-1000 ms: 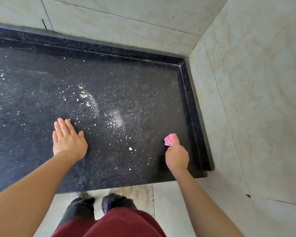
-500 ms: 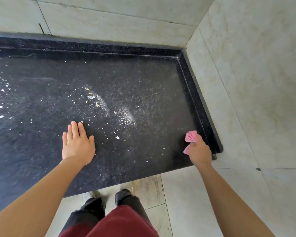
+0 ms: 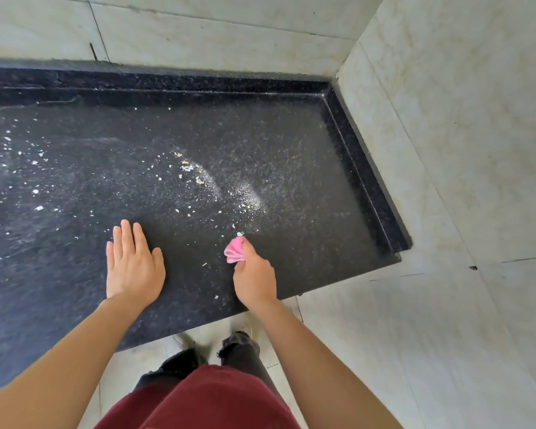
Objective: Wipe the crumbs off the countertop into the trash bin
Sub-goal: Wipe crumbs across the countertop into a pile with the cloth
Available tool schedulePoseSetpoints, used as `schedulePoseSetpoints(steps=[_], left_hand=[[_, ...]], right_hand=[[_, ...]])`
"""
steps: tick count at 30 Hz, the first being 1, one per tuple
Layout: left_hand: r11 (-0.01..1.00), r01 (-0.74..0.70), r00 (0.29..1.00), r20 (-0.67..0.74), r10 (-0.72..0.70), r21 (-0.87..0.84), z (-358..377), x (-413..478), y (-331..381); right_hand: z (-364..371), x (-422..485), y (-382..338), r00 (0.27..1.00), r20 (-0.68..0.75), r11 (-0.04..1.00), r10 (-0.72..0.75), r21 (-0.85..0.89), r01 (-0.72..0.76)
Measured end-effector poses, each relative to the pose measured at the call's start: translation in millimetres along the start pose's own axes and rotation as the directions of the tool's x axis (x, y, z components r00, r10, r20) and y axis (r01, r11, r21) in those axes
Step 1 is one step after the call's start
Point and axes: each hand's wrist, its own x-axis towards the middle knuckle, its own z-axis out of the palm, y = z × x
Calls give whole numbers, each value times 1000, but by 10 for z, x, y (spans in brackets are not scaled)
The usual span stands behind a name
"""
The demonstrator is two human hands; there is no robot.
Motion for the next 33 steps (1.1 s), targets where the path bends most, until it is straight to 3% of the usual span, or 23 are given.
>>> schedulePoseSetpoints(steps=[2, 4, 6, 8, 10, 14, 18, 22, 25, 29, 31, 33], left_hand=[[1000, 26, 1000, -9, -26, 3, -39, 2, -108], [999, 46, 999, -19, -46, 11, -88, 17, -231], [998, 47, 999, -4, -47, 32, -122, 28, -320], [998, 30, 999, 16, -31, 59, -129, 34, -350], [997, 23, 999, 25, -25, 73, -132, 44, -338], [996, 32, 998, 48, -36, 89, -134, 46, -321], [994, 19, 999, 46, -24, 109, -117, 45, -343], [992, 17, 998, 50, -23, 122, -108, 45, -337], [992, 23, 999, 46, -29, 125, -79, 57, -346], [989, 47, 998, 37, -53, 137, -29, 71, -365], [987, 57, 998, 32, -62, 147, -9, 76, -368], [986, 77, 996, 32, -82, 145, -5, 74, -360]], right_hand=[[-134, 12, 11, 992, 120, 994, -48, 102, 36], [-359, 27, 122, 999, -28, 998, -23, 59, 24], [-613, 71, 384, 966, -221, 990, 132, -21, -139], [-758, 54, 648, 916, -260, 933, 307, -108, -343], [-609, -52, 654, 905, -264, 898, 334, -203, -391], [134, -328, 106, 955, -257, 961, 146, -191, -199], [513, -353, -315, 998, -54, 984, -36, -174, 26], [294, -146, -469, 971, 193, 983, -141, 146, 114], [-180, 259, -333, 988, 23, 982, -150, 121, 146], [-992, 1017, 96, 959, -266, 990, 98, -73, -121], [-1267, 1279, 270, 941, -259, 959, 217, -124, -255], [-1248, 1376, 266, 950, -206, 950, 235, -159, -269]])
